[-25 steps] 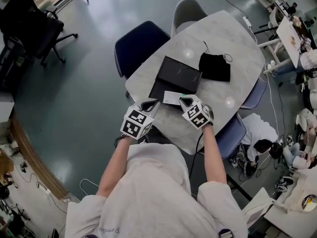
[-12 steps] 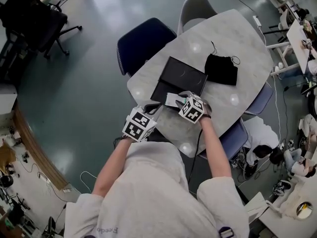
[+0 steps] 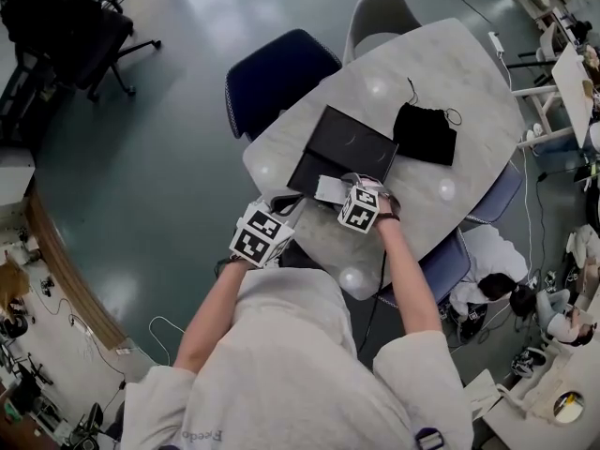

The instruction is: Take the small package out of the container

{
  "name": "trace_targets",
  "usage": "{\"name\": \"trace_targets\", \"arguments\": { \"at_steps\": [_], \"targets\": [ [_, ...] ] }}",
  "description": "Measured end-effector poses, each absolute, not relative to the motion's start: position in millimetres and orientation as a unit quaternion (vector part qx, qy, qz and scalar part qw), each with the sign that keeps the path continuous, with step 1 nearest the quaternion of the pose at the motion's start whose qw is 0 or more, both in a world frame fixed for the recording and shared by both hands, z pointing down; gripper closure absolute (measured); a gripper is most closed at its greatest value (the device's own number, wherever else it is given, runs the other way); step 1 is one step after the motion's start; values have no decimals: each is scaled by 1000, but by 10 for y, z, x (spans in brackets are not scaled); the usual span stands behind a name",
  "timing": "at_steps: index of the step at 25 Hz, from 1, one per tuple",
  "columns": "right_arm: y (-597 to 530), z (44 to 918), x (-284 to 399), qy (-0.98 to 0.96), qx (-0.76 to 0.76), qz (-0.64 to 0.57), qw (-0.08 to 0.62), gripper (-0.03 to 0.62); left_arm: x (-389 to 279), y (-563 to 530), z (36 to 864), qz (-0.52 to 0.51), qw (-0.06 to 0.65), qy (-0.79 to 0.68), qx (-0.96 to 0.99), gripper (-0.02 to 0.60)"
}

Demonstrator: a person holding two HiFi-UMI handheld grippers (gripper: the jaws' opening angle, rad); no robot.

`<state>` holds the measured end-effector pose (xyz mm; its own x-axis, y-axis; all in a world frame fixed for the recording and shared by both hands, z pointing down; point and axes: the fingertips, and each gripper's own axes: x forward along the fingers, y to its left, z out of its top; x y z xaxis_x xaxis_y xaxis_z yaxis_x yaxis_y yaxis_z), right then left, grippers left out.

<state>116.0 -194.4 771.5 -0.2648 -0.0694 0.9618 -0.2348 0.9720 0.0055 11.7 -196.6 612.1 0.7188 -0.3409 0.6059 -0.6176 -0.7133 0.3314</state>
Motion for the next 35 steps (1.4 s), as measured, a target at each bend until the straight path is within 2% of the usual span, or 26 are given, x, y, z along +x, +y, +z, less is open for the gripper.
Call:
{"name": "trace_targets", "arguments": {
  "at_steps": [3,18,25,35],
  "targets": [
    [-1930,7782,1185,-781,78,58,617,262,131,-1971,6113,261,266,-269,888,528],
    [-1969,7983,1049,-730,58,50,679,270,101,-2000,6211,259,279,-272,884,528],
    [-1968,8001,1052,-724,63,57,685,270,84,-1993,6218,278,270,-262,884,529],
    [-2010,7958,1064,-747,101,81,653,276,120,-1975,6157,271,263,-260,889,528]
  ]
}}
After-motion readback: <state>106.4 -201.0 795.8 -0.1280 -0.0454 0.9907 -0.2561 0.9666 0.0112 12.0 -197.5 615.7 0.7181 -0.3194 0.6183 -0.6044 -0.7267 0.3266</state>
